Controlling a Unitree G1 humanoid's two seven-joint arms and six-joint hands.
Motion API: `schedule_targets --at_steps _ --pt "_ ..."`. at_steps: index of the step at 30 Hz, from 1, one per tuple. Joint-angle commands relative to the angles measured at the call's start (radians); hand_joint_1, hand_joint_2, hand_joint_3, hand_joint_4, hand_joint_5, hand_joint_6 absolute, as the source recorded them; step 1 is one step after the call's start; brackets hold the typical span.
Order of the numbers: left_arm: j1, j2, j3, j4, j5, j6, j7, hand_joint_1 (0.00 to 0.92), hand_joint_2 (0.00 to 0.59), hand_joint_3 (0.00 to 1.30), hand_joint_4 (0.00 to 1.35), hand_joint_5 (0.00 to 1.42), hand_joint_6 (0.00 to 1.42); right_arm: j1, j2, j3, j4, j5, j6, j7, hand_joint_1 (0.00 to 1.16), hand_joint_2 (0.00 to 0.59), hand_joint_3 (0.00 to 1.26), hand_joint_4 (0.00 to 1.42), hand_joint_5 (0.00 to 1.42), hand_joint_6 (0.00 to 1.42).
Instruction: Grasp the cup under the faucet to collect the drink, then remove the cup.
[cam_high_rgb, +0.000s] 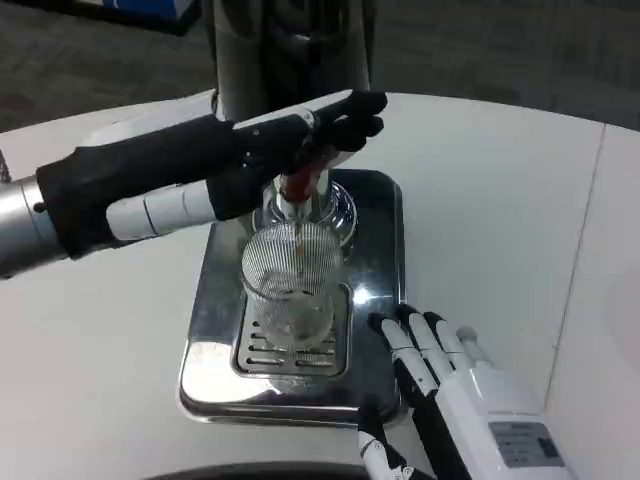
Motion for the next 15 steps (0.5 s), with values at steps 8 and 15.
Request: schedule_targets --at_steps 8,15 --pt "0.069 0.032 -0.019 -0.051 0.071 -0.138 0.05 0.0 0.066 0.02 0.0 0.04 0.0 0.008 0.019 -0.002 -0.001 0.024 0.013 0.002 0.26 0.545 0.07 0.0 0.0 0.03" --pt "0.078 0.045 -0.026 -0.054 0.076 -0.156 0.07 0.0 0.067 0.02 0.0 0.04 0.0 -0.021 0.062 -0.022 0.005 0.086 0.04 0.007 0.28 0.447 0.02 0.0 0.0 0.03"
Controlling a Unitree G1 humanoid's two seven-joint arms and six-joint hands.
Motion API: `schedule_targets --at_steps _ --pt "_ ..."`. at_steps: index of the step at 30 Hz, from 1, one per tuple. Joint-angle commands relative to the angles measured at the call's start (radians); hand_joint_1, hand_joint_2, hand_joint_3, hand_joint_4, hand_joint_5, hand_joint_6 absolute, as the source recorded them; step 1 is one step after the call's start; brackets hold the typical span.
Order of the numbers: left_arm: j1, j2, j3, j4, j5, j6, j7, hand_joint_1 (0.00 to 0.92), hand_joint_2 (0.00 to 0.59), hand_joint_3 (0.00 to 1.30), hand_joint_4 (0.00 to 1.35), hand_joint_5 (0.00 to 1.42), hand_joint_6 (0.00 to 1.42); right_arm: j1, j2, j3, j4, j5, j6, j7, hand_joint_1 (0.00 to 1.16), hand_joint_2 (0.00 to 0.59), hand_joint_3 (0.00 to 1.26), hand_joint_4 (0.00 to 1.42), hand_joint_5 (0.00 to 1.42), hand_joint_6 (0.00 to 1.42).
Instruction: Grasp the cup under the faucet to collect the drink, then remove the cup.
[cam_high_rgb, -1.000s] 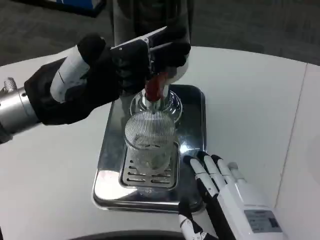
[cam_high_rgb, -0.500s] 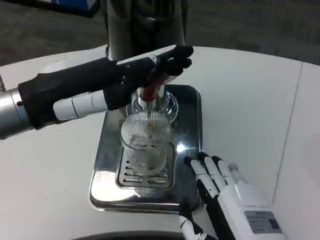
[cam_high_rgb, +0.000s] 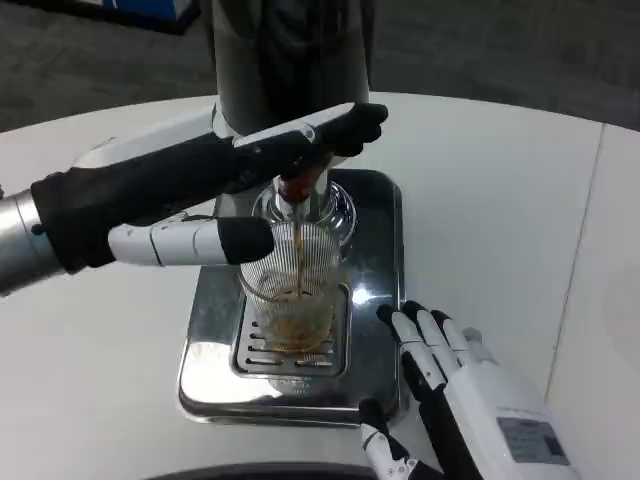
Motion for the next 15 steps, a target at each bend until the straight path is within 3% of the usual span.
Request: schedule_targets --at_steps 1,15 --pt "0.025 0.029 -0.023 -0.018 0.027 -0.021 -0.003 0.0 0.067 0.02 0.0 0.04 0.0 -0.023 0.034 -0.012 0.008 0.034 0.027 0.008 0.29 0.431 0.02 0.0 0.0 0.03" --pt "0.048 0.049 -0.039 -0.066 0.02 -0.008 0.031 0.0 0.067 0.03 0.0 0.04 0.0 -0.162 0.123 -0.024 0.149 0.093 0.083 -0.048 0.41 0.324 0.0 0.0 0.0 0.03"
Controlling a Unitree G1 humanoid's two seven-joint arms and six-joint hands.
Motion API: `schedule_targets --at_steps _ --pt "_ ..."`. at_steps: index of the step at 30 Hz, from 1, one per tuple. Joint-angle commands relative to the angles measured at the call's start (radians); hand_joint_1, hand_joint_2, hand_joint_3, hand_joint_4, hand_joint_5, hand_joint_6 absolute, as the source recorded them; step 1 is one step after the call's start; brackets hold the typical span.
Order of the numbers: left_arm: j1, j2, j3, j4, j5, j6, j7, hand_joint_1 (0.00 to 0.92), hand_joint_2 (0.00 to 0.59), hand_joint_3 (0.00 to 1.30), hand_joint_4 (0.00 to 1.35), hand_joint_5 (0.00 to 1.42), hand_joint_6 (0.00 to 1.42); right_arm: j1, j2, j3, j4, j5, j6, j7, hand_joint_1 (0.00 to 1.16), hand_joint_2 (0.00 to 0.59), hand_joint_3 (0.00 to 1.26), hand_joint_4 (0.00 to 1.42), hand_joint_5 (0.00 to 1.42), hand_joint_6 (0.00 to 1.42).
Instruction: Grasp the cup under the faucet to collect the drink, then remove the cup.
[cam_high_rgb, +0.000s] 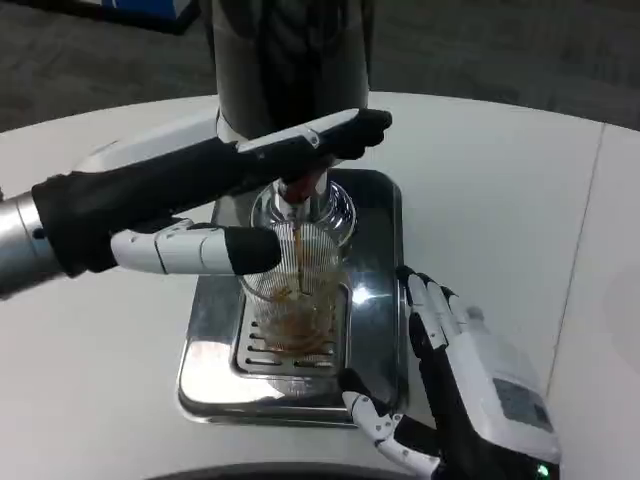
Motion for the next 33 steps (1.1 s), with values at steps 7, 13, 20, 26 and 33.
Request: schedule_targets --at_steps 7,13,20,26,33 --pt "0.037 0.032 -0.018 -0.046 0.02 0.003 0.003 0.0 0.067 0.03 0.0 0.05 0.0 -0.082 0.018 -0.01 0.094 0.114 -0.038 -0.07 0.48 0.293 0.0 0.0 0.0 0.03" --pt "0.045 0.035 -0.019 -0.056 0.015 0.007 0.011 0.0 0.067 0.03 0.0 0.05 0.0 -0.146 0.014 -0.009 0.169 0.182 -0.073 -0.094 0.5 0.279 0.0 0.0 0.0 0.04" --pt "0.045 0.041 -0.016 -0.056 0.013 0.008 0.013 0.0 0.067 0.03 0.0 0.05 0.0 -0.215 0.013 -0.018 0.261 0.257 -0.097 -0.103 0.52 0.272 0.0 0.0 0.0 0.06" --pt "0.043 0.045 -0.013 -0.05 0.014 0.007 0.013 0.0 0.067 0.03 0.0 0.05 0.0 -0.261 0.016 -0.015 0.326 0.284 -0.119 -0.129 0.53 0.269 0.0 0.0 0.0 0.06" --pt "0.044 0.05 -0.01 -0.047 0.014 0.007 0.018 0.0 0.067 0.03 0.0 0.05 0.0 -0.325 0.024 -0.009 0.409 0.31 -0.157 -0.18 0.55 0.26 0.0 0.0 0.02 0.08"
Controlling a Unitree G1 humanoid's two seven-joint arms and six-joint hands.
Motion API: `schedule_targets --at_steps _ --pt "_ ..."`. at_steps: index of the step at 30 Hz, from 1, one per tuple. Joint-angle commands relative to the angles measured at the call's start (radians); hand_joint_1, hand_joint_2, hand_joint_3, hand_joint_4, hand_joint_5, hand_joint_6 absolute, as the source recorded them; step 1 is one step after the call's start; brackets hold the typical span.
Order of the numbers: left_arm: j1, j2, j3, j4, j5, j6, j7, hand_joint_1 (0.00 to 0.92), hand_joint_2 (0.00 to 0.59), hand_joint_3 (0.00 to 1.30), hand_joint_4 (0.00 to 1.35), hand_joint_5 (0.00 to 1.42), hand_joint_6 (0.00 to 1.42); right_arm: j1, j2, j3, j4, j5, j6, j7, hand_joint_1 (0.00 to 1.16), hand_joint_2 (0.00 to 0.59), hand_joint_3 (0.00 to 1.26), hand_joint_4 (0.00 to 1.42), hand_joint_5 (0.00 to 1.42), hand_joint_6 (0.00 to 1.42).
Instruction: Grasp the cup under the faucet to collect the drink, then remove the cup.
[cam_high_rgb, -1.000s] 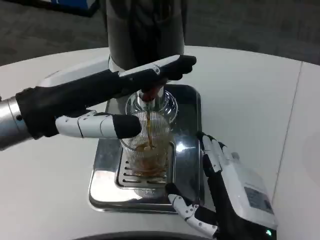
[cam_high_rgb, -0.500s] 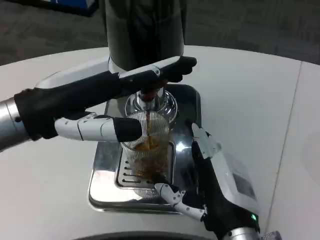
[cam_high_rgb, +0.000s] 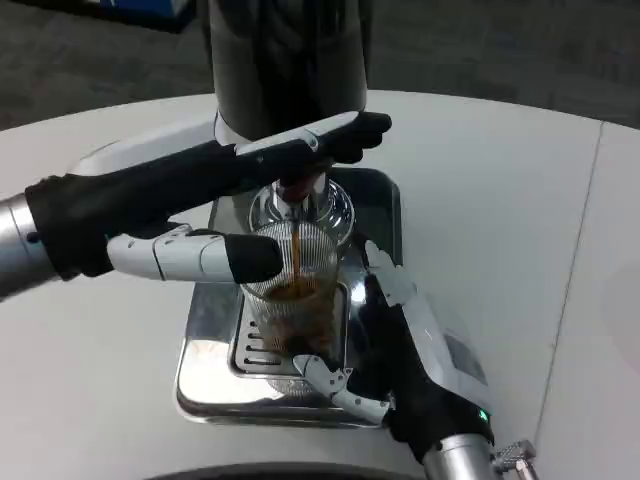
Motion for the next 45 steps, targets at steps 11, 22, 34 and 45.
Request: schedule_targets --at_steps 11,22,34,45 --pt "0.037 0.033 0.002 -0.019 0.011 0.006 -0.004 0.0 0.067 0.03 0.0 0.05 0.0 -0.108 0.027 0.021 0.147 0.046 -0.094 -0.074 0.59 0.251 0.0 0.01 0.06 0.12" --pt "0.038 0.034 0.001 -0.013 0.008 0.005 -0.002 0.0 0.067 0.03 0.0 0.05 0.0 -0.157 0.043 0.016 0.232 0.076 -0.132 -0.104 0.62 0.244 0.0 0.05 0.09 0.14" --pt "0.043 0.03 0.012 -0.012 -0.003 0.013 0.01 0.0 0.067 0.04 0.0 0.05 0.01 -0.179 0.048 0.001 0.282 0.113 -0.153 -0.114 0.65 0.239 0.0 0.08 0.1 0.16" --pt "0.072 -0.096 0.151 -0.015 -0.139 -0.002 0.138 0.0 0.086 0.0 0.0 0.02 0.0 -0.179 0.047 0.004 0.284 0.121 -0.16 -0.109 0.65 0.24 0.0 0.08 0.12 0.18"
